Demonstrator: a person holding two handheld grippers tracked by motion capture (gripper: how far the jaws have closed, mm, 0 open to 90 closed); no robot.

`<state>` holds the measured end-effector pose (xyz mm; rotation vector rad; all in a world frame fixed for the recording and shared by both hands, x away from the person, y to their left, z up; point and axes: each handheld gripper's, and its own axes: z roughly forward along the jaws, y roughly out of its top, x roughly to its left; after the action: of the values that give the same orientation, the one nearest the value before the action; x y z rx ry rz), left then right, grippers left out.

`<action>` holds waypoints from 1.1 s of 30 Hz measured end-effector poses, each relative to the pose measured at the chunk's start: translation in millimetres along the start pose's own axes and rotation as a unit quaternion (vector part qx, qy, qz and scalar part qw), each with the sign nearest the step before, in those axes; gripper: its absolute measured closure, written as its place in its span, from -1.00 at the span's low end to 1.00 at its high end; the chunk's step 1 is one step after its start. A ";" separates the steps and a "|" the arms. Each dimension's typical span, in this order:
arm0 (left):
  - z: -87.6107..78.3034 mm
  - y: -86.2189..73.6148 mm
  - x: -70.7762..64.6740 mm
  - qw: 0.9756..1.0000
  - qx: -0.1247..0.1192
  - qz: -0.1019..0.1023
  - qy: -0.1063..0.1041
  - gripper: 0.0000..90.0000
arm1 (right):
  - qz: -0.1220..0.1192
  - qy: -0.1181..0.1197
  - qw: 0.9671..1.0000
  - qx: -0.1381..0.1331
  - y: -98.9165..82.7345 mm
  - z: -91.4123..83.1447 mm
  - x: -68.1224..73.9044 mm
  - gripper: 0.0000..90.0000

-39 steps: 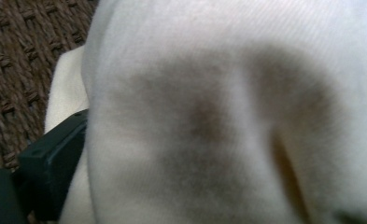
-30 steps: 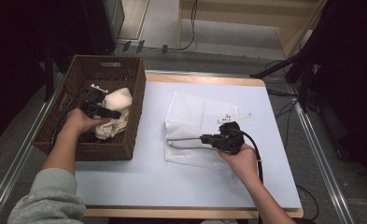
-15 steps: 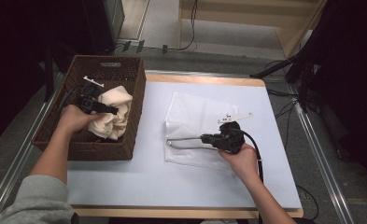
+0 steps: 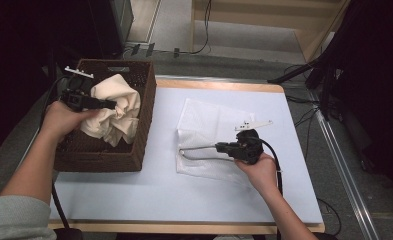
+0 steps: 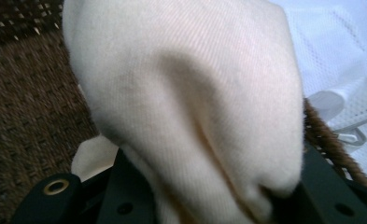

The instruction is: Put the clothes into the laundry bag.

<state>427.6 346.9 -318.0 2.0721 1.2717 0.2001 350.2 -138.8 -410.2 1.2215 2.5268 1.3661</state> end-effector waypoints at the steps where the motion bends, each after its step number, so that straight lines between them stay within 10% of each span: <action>1: -4.9 1.9 -2.0 1.000 -0.002 0.003 0.004 0.40 | 0.002 0.000 1.000 0.000 0.3 0.1 0.2 0.94; 11: -47.8 14.4 -17.6 0.999 -0.011 0.049 -0.012 0.40 | 0.001 0.004 1.000 -0.005 4.2 0.0 -1.5 0.94; 33: -111.3 45.0 -110.8 0.983 -0.030 0.147 -0.108 0.40 | 0.003 0.013 1.000 -0.015 13.9 -6.5 -3.5 0.94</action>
<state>352.8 294.4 -182.6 2.1566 0.8178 0.1379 359.0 -141.3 -397.4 1.2157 2.5118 1.4245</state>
